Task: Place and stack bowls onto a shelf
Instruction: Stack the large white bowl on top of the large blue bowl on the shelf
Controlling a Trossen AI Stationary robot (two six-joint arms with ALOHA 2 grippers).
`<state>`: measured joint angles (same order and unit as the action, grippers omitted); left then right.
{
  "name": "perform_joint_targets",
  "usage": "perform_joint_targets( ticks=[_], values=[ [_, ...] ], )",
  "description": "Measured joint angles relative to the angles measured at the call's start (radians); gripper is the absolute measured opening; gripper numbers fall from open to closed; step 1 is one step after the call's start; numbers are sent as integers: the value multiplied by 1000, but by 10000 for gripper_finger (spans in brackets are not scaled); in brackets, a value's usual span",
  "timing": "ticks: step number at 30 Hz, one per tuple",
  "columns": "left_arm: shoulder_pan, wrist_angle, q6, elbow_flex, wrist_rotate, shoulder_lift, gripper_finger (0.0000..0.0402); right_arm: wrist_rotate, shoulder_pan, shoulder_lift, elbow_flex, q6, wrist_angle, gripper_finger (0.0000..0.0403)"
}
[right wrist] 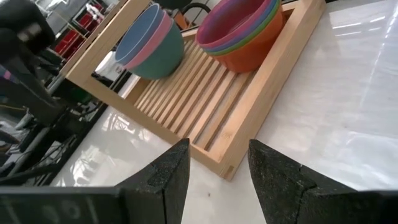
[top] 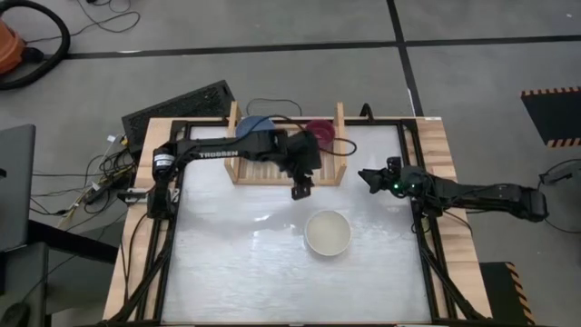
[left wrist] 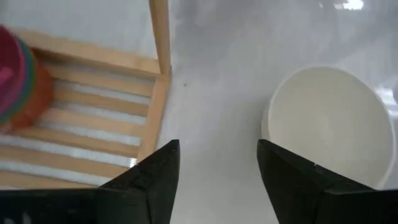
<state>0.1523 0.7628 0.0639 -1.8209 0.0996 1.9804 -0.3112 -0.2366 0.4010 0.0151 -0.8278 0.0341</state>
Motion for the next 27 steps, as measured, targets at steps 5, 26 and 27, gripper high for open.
perform_joint_targets(
  ticks=[5, 26, 27],
  values=[
    [-48, -111, 141, 74, -22, 2, 202, 0, 24, 0, 0, 1, 0, 189],
    [-154, -367, 279, 199, -113, 103, 202, 0, 83, 30, 0, -9, 0, 189],
    [-155, -357, 283, 200, -117, 108, 202, 0, 86, 31, 0, -10, 0, 189]
  ],
)
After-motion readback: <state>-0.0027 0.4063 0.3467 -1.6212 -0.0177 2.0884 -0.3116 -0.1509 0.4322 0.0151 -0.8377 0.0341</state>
